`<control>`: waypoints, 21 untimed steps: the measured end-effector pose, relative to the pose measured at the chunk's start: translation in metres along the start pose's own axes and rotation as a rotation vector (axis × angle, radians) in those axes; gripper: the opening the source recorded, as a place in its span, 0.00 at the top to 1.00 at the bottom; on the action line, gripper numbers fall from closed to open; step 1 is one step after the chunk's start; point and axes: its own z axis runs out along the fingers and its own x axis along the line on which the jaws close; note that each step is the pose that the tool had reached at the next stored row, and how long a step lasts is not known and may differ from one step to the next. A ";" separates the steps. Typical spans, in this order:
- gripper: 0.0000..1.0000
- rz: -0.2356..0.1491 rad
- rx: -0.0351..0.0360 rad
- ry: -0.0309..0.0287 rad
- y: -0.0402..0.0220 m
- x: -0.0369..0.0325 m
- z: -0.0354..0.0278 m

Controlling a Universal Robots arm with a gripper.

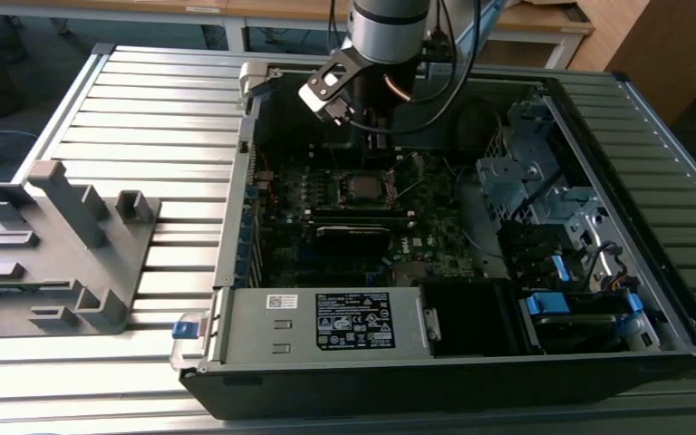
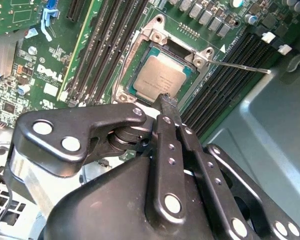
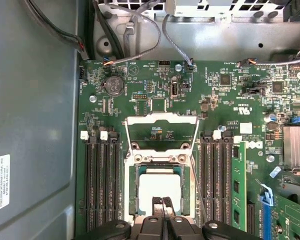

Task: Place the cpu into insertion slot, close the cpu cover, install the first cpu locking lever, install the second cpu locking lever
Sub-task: 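Close the cpu cover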

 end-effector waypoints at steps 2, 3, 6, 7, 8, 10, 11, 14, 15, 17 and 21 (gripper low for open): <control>0.89 0.000 -0.0001 0.0000 0.0001 0.0000 -0.0029; 0.89 0.000 -0.0001 0.0001 0.0002 0.0001 -0.0046; 0.89 0.000 -0.0001 0.0002 0.0002 0.0001 -0.0066; 0.89 0.000 -0.0002 0.0004 0.0002 0.0001 -0.0066; 0.89 0.000 -0.0002 0.0003 0.0002 0.0001 -0.0067; 0.89 0.000 0.0000 0.0001 0.0002 0.0001 -0.0071; 0.89 0.000 0.0000 0.0001 0.0002 0.0001 -0.0072; 0.89 0.000 0.0000 0.0000 0.0004 0.0001 -0.0073; 0.89 0.000 0.0001 -0.0001 0.0007 0.0001 -0.0073; 0.89 0.000 0.0000 0.0000 0.0019 0.0001 -0.0073; 0.89 0.000 0.0000 0.0001 0.0038 0.0001 -0.0072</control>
